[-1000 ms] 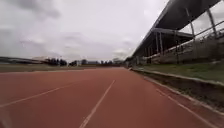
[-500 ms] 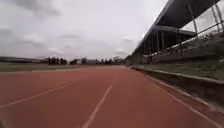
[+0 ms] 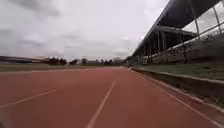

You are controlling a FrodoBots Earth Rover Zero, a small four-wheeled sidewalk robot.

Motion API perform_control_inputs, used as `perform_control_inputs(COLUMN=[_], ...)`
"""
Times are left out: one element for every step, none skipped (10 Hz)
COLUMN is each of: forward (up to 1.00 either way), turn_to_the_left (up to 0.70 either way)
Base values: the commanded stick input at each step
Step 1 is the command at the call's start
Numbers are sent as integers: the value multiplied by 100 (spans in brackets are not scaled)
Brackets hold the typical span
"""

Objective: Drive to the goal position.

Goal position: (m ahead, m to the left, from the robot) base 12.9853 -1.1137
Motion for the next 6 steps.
perform_control_inputs(forward=[52,39,24,10,0,0], turn_to_the_left=[0,0,0,0,0,0])
